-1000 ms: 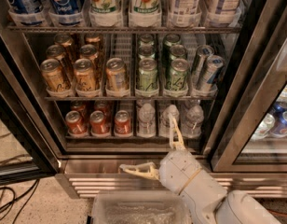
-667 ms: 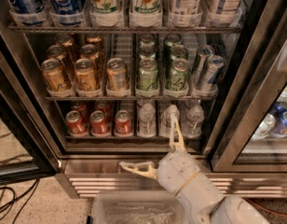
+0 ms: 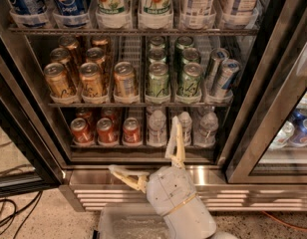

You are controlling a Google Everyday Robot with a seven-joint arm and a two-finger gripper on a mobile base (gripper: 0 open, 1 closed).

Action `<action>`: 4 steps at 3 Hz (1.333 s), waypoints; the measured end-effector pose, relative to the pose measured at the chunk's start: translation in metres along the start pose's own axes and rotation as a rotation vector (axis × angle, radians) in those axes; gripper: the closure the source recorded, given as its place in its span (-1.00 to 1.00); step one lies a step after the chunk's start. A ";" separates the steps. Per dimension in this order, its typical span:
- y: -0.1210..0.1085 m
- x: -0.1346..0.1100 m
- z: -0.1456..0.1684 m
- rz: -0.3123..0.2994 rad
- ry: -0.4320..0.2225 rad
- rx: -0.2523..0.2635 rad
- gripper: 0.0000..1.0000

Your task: Pick green can from middle shelf of fridge

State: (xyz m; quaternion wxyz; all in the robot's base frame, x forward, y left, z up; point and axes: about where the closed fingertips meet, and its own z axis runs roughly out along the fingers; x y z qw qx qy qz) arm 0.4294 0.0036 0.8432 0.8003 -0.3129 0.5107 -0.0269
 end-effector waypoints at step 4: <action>-0.045 0.066 -0.030 -0.106 0.379 0.326 -1.00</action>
Offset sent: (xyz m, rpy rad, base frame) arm 0.0385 -0.1004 -0.0438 -0.0559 0.1833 -0.5972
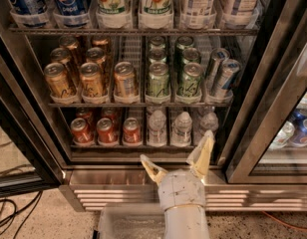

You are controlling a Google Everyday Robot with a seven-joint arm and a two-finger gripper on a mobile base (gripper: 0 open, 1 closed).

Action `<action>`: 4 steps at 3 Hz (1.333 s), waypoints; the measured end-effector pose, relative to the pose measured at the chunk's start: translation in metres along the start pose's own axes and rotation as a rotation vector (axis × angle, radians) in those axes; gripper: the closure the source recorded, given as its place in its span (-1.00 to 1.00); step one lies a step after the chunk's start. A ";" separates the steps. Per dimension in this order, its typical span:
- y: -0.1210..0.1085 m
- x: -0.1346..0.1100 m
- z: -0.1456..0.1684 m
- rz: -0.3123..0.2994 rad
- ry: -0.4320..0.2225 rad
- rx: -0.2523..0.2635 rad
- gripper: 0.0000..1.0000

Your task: Pick green can from middle shelf of fridge

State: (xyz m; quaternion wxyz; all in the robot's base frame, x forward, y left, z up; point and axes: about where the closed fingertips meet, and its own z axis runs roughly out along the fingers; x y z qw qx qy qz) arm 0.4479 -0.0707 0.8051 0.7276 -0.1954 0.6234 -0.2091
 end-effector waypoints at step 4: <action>-0.009 -0.004 0.031 0.237 -0.193 0.196 -0.90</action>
Offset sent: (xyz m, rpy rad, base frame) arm 0.0320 -0.0116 -0.0083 0.3023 -0.2231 -0.0125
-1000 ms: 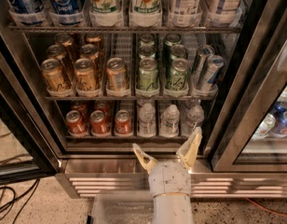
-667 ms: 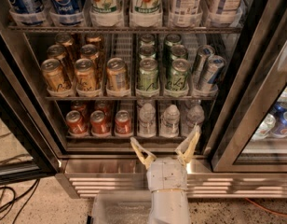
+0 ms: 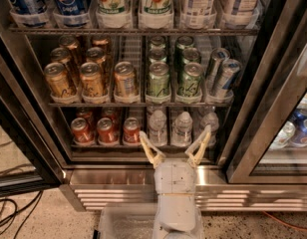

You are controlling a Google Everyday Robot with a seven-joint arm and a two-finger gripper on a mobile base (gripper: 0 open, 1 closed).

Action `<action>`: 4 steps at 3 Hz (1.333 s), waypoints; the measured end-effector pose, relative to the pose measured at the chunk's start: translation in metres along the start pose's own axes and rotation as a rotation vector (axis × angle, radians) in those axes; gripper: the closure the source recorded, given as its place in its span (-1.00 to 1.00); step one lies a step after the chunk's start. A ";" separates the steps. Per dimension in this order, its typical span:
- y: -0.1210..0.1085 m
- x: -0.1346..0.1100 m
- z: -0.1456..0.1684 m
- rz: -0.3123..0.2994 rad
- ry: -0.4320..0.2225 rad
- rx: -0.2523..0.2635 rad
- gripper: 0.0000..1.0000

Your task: Pick green can from middle shelf of fridge

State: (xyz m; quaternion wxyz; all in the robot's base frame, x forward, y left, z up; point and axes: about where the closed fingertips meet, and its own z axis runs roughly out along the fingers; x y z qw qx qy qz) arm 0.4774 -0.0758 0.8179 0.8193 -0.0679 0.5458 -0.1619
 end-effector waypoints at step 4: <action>-0.023 -0.004 0.038 0.048 0.031 0.003 -0.60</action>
Offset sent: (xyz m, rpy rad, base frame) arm -0.0032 -0.0197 0.0298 -0.0112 -0.0651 -0.1478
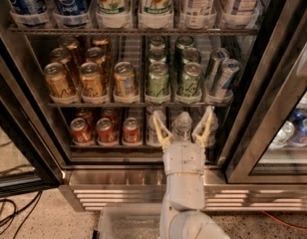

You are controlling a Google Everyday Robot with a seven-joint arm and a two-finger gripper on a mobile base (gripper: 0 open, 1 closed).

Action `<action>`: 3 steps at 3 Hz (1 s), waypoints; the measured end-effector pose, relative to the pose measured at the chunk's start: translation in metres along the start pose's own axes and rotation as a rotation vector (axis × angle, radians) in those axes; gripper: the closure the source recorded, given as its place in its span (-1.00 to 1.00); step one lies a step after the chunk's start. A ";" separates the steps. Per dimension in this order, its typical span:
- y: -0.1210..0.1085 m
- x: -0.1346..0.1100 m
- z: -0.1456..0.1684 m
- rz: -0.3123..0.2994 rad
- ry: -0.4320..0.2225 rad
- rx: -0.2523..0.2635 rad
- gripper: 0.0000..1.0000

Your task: Pick green can from middle shelf of fridge

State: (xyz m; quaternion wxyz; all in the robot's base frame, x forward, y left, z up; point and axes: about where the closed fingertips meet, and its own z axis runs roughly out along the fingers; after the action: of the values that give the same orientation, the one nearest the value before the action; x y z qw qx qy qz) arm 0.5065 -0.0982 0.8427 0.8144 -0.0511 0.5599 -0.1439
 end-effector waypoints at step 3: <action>-0.002 0.022 0.039 0.098 0.069 -0.038 -0.56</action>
Offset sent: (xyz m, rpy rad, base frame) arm 0.0439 -0.0089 -0.0049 0.0930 0.0660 0.0750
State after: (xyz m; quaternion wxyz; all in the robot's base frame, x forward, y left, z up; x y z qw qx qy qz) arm 0.5499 -0.1093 0.8375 0.7996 -0.0340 0.5920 -0.0951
